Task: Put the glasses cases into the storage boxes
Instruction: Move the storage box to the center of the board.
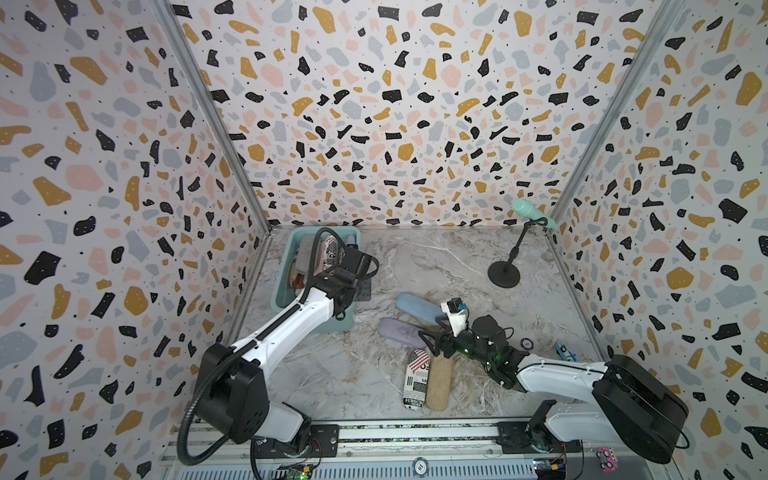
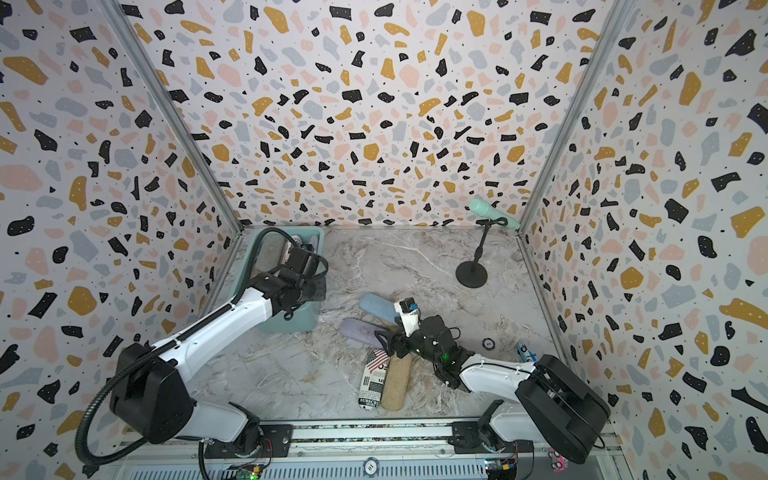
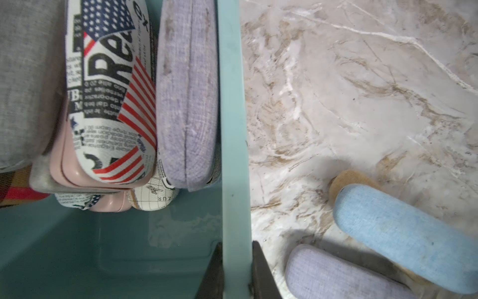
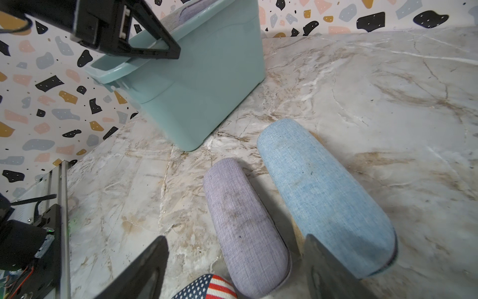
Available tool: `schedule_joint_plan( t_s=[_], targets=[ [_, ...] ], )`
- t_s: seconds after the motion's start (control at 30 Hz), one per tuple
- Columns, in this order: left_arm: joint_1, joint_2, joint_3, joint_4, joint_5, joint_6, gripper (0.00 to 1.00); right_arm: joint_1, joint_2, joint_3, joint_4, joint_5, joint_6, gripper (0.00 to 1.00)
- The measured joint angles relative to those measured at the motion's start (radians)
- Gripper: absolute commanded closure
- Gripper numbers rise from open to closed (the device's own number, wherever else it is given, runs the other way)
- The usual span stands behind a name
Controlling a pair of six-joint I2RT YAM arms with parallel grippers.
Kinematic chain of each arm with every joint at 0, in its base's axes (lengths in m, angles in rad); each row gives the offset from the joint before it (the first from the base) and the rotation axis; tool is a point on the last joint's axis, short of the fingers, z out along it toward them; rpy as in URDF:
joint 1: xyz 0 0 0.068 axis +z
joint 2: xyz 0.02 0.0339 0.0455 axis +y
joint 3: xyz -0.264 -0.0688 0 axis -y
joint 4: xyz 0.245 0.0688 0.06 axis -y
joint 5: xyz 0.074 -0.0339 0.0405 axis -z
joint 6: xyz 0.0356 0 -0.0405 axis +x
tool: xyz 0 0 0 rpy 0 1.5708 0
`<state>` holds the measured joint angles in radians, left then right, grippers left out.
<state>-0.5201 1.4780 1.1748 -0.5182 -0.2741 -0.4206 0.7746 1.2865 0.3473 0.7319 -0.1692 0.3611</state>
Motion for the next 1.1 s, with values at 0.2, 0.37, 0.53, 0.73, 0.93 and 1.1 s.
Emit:
schedule_joint_plan(
  t_s=[0.2, 0.37, 0.53, 0.73, 0.93, 1.1],
  targets=[
    [-0.089, 0.074, 0.039, 0.093, -0.031, -0.061, 0.93, 0.0, -0.021, 0.0, -0.007, 0.014, 0.0, 0.17],
    [-0.111, 0.09, 0.039, 0.139, -0.053, -0.103, 0.66, 0.0, -0.037, 0.0, -0.013, 0.027, -0.001, 0.17],
    [-0.109, 0.09, 0.084, 0.215, -0.072, -0.143, 0.34, 0.0, -0.051, 0.0, -0.022, 0.039, -0.001, 0.17],
    [-0.11, -0.002, 0.077, 0.301, -0.056, -0.096, 0.26, -0.014, -0.06, -0.005, -0.016, 0.048, 0.011, 0.15],
    [-0.095, -0.347, -0.154, 0.417, -0.037, -0.108, 0.25, -0.076, -0.138, -0.003, -0.075, 0.05, 0.053, 0.21],
    [0.006, -0.509, -0.265, 0.436, 0.095, -0.141, 0.35, -0.084, -0.131, 0.166, -0.302, 0.091, 0.089, 0.23]
  ],
)
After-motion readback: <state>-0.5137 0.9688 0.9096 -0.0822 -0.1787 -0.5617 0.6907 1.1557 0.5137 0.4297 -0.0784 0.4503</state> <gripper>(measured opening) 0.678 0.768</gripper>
